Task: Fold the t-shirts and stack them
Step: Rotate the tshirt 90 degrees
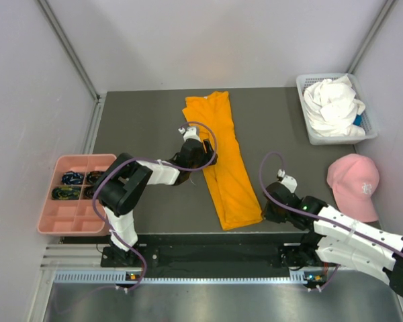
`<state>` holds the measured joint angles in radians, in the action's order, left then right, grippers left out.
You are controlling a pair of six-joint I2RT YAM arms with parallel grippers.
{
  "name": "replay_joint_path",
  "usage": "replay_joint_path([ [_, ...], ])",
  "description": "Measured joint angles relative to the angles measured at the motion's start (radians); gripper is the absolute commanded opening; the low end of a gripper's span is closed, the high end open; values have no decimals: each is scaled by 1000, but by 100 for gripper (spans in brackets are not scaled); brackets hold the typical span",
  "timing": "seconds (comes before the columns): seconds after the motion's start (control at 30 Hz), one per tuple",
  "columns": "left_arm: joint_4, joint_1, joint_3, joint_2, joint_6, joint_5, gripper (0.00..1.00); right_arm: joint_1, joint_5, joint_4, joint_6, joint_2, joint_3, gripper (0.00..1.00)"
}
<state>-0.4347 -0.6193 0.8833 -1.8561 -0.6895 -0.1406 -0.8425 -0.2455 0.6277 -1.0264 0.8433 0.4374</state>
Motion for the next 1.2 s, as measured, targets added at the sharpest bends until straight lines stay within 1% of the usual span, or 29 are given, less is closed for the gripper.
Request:
replay_joint_path([
  [0.27, 0, 1, 0, 0, 0, 0, 67, 0, -34, 48, -26, 0, 2, 0],
  [0.73, 2, 5, 0, 2, 1, 3, 67, 0, -43, 70, -49, 0, 3, 1],
  [0.8, 3, 6, 0, 2, 3, 3, 67, 0, -43, 71, -50, 0, 4, 10],
  [0.83, 3, 6, 0, 2, 3, 3, 67, 0, -43, 72, -51, 0, 4, 24],
  [0.87, 4, 7, 0, 2, 4, 3, 67, 0, -43, 73, -51, 0, 4, 30],
  [0.9, 5, 8, 0, 2, 4, 3, 67, 0, -42, 81, -53, 0, 4, 39],
  [1.0, 6, 10, 0, 2, 4, 3, 68, 0, -49, 116, -52, -5, 5, 48],
  [1.1, 23, 13, 0, 12, 8, 0, 70, 0, -65, 138, -57, -25, 6, 51],
  [1.13, 37, 14, 0, 19, 11, -3, 73, 0, -74, 149, -56, -37, 10, 51],
  [1.2, 80, 20, -3, 43, 16, -13, 76, 0, -94, 154, -55, -68, 18, 53],
])
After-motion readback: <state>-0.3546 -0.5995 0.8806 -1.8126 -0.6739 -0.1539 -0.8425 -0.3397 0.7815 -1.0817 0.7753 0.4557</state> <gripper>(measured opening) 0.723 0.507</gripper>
